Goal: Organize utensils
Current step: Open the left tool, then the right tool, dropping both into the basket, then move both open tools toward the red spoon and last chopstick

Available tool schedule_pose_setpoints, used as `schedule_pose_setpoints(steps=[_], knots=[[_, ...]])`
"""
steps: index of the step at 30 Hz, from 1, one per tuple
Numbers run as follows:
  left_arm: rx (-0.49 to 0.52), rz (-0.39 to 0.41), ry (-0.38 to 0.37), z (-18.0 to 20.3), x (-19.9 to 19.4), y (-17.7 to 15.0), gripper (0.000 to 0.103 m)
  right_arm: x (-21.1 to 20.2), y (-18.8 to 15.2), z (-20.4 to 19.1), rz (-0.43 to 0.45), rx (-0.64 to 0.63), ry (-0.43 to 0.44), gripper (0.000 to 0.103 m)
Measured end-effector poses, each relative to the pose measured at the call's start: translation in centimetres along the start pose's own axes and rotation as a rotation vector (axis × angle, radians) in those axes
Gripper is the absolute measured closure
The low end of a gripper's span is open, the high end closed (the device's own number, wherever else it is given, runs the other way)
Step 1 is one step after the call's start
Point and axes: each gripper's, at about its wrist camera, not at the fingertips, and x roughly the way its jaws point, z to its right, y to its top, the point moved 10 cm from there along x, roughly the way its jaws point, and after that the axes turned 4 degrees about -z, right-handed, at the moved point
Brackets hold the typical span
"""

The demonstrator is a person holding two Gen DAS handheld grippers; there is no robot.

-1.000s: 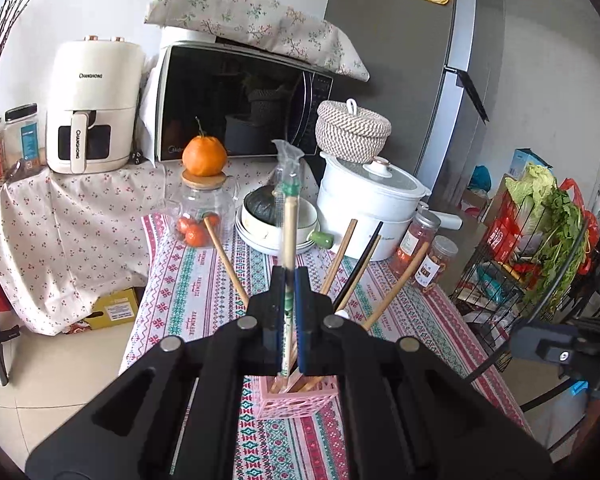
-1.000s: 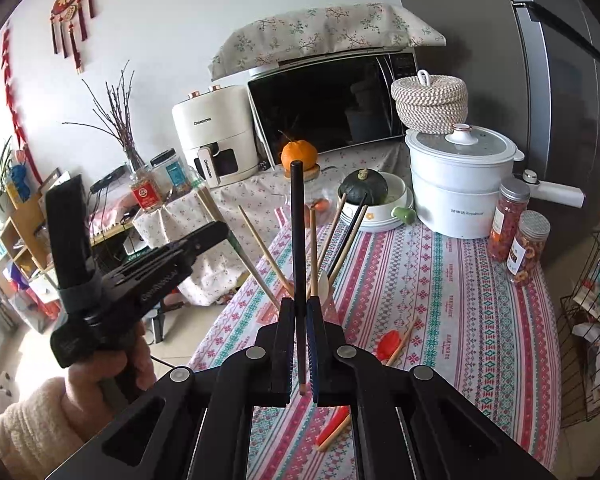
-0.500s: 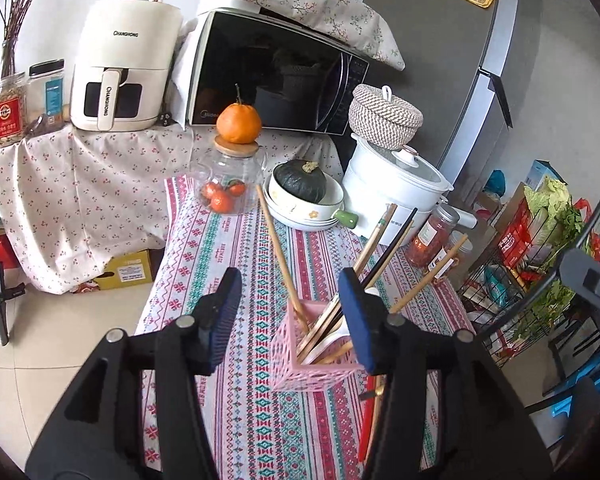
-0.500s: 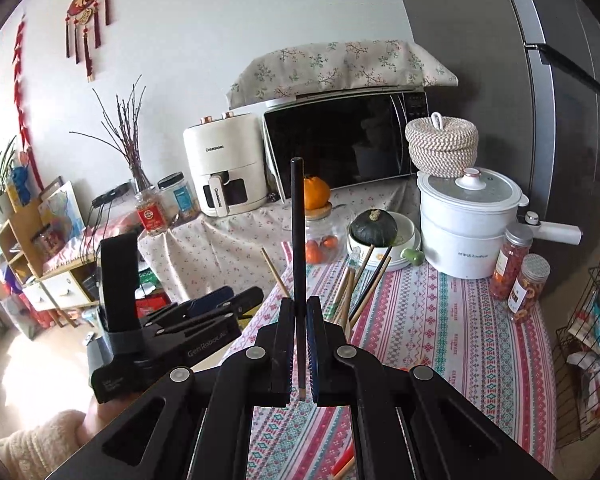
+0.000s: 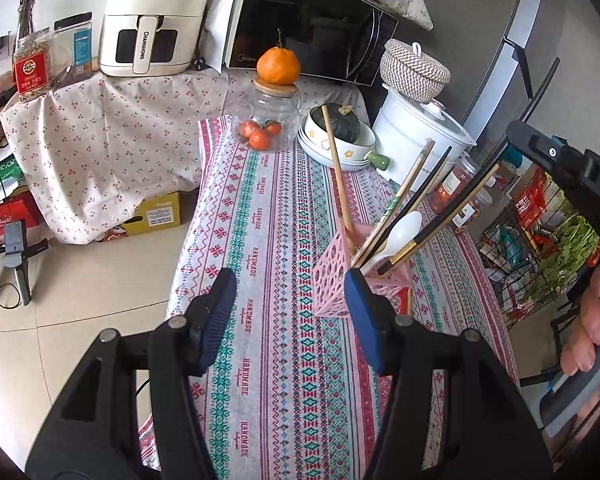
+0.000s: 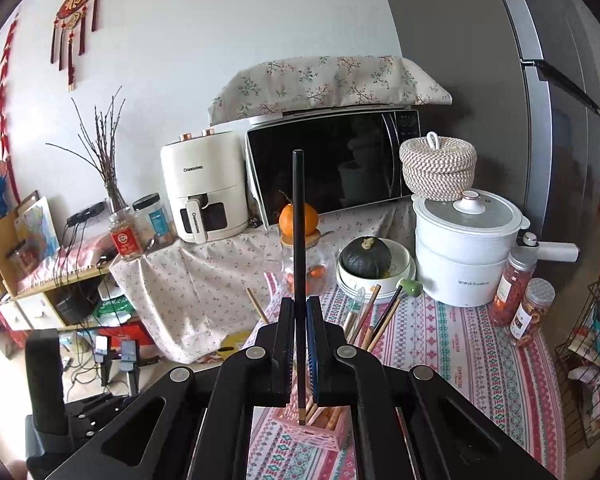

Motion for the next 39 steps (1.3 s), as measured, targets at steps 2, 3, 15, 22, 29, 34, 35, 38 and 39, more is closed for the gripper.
schedule_pose_setpoints(steps=[2, 3, 15, 22, 29, 34, 35, 38, 39], knots=[[-0.001, -0.005, -0.005, -0.1, -0.1, -0.1, 0.045, 1.0, -0.4, -0.1, -0.025, -0.004, -0.013, 0.097], [0.0, -0.006, -0.008, -0.2, -0.1, -0.1, 0.045, 1.4, -0.6, -0.1, -0.042, -0.01, -0.023, 0.097], [0.018, -0.04, -0.005, 0.3, 0.6, -1.0, 0.042, 5.6, -3.8, -0.1, -0.194, -0.007, -0.012, 0.094], [0.014, -0.065, 0.0, 0.4, 1.3, -1.6, 0.032, 1.5, -1.8, 0.0, -0.111, 0.026, 0.044, 0.058], [-0.016, -0.115, -0.025, 1.3, 2.3, -2.8, 0.021, -3.5, -1.0, 3.3, -0.058, 0.057, 0.037, 0.029], [-0.009, -0.163, -0.011, 2.5, 3.4, -4.3, 0.017, -4.0, -3.5, 7.4, -0.118, 0.058, -0.064, 0.02], [0.0, -0.165, 0.004, 2.8, 3.7, -4.7, 0.017, -3.9, -4.2, 8.3, -0.134, 0.058, -0.088, 0.018], [0.028, -0.175, 0.048, 3.5, 4.5, -5.7, 0.016, -3.5, -6.5, 10.5, -0.189, 0.06, -0.136, 0.015], [0.036, -0.185, 0.051, 3.9, 4.9, -6.1, 0.016, -3.3, -7.3, 11.0, -0.21, 0.06, -0.148, 0.015]])
